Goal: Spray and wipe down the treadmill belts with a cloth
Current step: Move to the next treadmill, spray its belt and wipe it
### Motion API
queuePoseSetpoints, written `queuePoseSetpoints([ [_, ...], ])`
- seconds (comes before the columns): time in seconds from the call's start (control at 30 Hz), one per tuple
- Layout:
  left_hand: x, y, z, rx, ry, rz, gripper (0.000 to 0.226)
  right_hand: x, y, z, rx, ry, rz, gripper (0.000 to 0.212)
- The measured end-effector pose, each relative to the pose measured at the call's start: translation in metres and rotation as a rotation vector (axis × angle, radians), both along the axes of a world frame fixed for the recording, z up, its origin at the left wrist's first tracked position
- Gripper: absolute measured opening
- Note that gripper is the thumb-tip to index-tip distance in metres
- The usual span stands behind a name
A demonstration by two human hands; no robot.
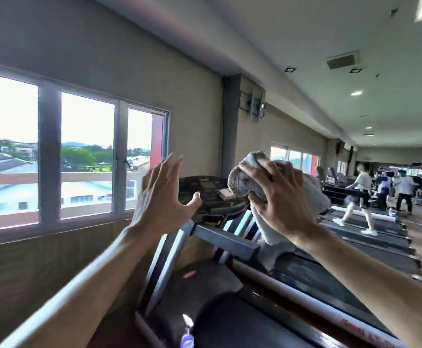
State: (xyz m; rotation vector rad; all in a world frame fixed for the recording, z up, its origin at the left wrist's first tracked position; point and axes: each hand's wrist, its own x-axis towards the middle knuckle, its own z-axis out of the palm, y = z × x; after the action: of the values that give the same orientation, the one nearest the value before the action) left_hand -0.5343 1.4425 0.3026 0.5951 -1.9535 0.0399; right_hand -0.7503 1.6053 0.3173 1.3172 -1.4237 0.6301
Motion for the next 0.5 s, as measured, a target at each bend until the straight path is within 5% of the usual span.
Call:
queuePoseSetpoints([
  [0.5, 0.155, -0.123, -0.131, 0.136, -0.184, 0.088, 0.088, 0.109, -0.14, -0.135, 0.15, -0.158, 0.017, 0.057],
])
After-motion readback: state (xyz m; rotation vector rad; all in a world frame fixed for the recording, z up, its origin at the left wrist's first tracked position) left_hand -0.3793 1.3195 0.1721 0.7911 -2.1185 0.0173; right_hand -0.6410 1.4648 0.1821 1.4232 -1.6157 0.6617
